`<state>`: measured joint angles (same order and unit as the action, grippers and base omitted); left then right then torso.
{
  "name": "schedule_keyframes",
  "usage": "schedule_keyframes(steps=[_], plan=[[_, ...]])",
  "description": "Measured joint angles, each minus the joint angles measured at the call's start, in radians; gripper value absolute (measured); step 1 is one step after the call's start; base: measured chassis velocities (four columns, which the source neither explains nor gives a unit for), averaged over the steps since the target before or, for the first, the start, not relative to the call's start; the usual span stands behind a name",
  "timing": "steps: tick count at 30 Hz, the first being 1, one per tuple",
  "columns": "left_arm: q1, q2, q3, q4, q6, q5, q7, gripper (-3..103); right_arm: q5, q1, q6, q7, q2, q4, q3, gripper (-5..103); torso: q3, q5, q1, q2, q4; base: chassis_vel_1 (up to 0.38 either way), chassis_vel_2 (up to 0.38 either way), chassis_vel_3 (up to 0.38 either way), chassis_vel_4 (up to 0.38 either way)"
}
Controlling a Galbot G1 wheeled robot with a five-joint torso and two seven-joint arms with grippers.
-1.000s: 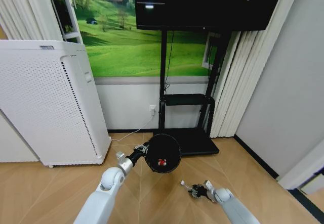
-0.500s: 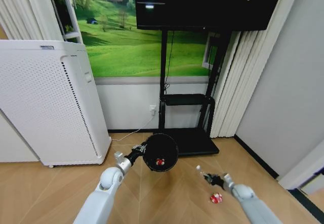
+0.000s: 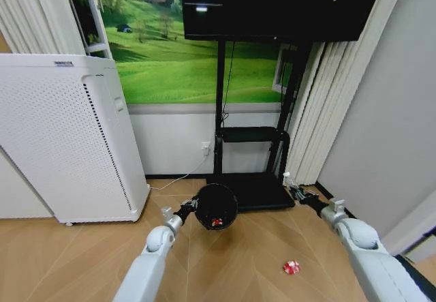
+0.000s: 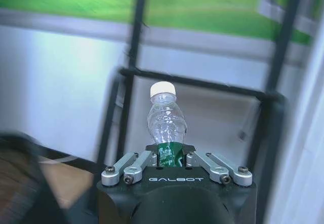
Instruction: Pick up the trash bin and place the garbage on the floor into it.
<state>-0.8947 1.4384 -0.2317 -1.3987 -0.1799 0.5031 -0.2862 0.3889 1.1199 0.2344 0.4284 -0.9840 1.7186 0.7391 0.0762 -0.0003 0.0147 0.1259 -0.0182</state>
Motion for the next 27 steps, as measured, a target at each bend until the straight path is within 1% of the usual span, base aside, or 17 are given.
schedule_keyframes(steps=[1, 2, 6, 8, 9, 11, 14, 15, 16, 18, 19, 20, 21, 24, 25, 26, 27], plan=[[0.015, 0.011, 0.034, 0.013, 0.001, -0.011, 0.003, 7, -0.008, 0.021, 0.022, 0.016, -0.014, 0.061, -0.013, 20, 0.0, 0.0003, 0.0, 0.0, 0.0, 0.0, 0.0, 0.0, 0.0], [0.026, 0.019, 0.06, 0.02, 0.001, -0.014, 0.007, 7, -0.016, 0.031, 0.028, 0.021, -0.025, 0.088, -0.031, 20, 0.0, 0.0002, 0.0, 0.0, 0.0, 0.0, 0.0, 0.0, 0.0], [0.047, 0.036, 0.099, 0.04, 0.003, -0.017, 0.011, 7, -0.039, 0.043, 0.028, 0.029, -0.05, 0.116, -0.069, 20, 0.0, 0.0004, 0.0, 0.0, 0.0002, 0.0, 0.0, 0.0, 0.0], [0.07, 0.054, 0.126, 0.077, 0.008, -0.028, 0.01, 7, -0.062, 0.06, 0.027, 0.036, -0.07, 0.133, -0.103, 20, 0.0, 0.0004, 0.0, 0.0, 0.0002, 0.0, 0.0, 0.0, 0.0], [0.07, 0.054, 0.126, 0.077, 0.008, -0.028, 0.01, 7, -0.062, 0.06, 0.027, 0.036, -0.07, 0.133, -0.103, 20, 0.0, 0.0004, 0.0, 0.0, 0.0002, 0.0, 0.0, 0.0, 0.0], [0.08, 0.065, 0.139, 0.09, 0.011, -0.034, 0.008, 7, -0.098, 0.079, 0.019, 0.053, -0.084, 0.137, -0.123, 20, 0.0, 0.0004, 0.0, 0.0, 0.0002, 0.0, 0.0, 0.0, 0.0], [0.083, 0.067, 0.145, 0.096, 0.012, -0.035, 0.003, 7, -0.127, 0.1, 0.004, 0.067, -0.09, 0.138, -0.138, 20, 0.0, 0.0005, 0.0, 0.0, 0.0001, 0.0, 0.0, 0.0, 0.0], [0.084, 0.067, 0.145, 0.099, 0.013, -0.036, 0.001, 7, -0.134, 0.107, 0.001, 0.071, -0.092, 0.141, -0.143, 18, 0.0, 0.0004, 0.0, 0.0, 0.0002, 0.0, 0.0, 0.0, 0.0], [0.084, 0.067, 0.145, 0.099, 0.013, -0.036, 0.001, 7, -0.134, 0.107, 0.001, 0.071, -0.092, 0.141, -0.143, 18, 0.0, 0.0004, 0.0, 0.0, 0.0002, 0.0, 0.0, 0.0, 0.0], [0.085, 0.067, 0.143, 0.102, 0.014, -0.036, -0.004, 7, -0.145, 0.118, -0.002, 0.075, -0.098, 0.15, -0.159, 25, 0.0, 0.0003, 0.0, 0.0, 0.0002, 0.0, 0.0, 0.0, 0.0], [0.085, 0.067, 0.143, 0.102, 0.014, -0.036, -0.004, 7, -0.145, 0.118, -0.002, 0.075, -0.098, 0.15, -0.159, 25, 0.0, 0.0003, 0.0, 0.0, 0.0002, 0.0, 0.0, 0.0, 0.0], [0.085, 0.067, 0.142, 0.102, 0.014, -0.037, -0.005, 7, -0.15, 0.119, -0.002, 0.075, -0.102, 0.151, -0.168, 31, 0.0, 0.0003, 0.0, 0.0, 0.0003, 0.0, 0.0, 0.0, 0.0], [0.085, 0.067, 0.142, 0.102, 0.014, -0.037, -0.005, 7, -0.15, 0.119, -0.002, 0.075, -0.102, 0.151, -0.168, 31, 0.0, 0.0003, 0.0, 0.0, 0.0003, 0.0, 0.0, 0.0, 0.0], [0.078, 0.067, 0.139, 0.09, 0.014, -0.038, -0.006, 7, -0.156, 0.116, -0.001, 0.073, -0.105, 0.152, -0.181, 47, 0.0, 0.0003, 0.0, 0.0, 0.0003, 0.0, 0.0, 0.0, 0.0], [0.078, 0.067, 0.139, 0.09, 0.014, -0.038, -0.006, 7, -0.156, 0.116, -0.001, 0.073, -0.105, 0.152, -0.181, 47, 0.0, 0.0003, 0.0, 0.0, 0.0003, 0.0, 0.0, 0.0, 0.0], [0.075, 0.067, 0.136, 0.085, 0.014, -0.039, -0.007, 7, -0.157, 0.115, 0.0, 0.073, -0.104, 0.155, -0.182, 52, 0.0, 0.0003, 0.0, 0.0, 0.0003, 0.0, 0.0, 0.0, 0.0], [0.075, 0.067, 0.136, 0.085, 0.014, -0.039, -0.007, 7, -0.157, 0.115, 0.0, 0.073, -0.104, 0.155, -0.182, 52, 0.0, 0.0003, 0.0, 0.0, 0.0003, 0.0, 0.0, 0.0, 0.0]])
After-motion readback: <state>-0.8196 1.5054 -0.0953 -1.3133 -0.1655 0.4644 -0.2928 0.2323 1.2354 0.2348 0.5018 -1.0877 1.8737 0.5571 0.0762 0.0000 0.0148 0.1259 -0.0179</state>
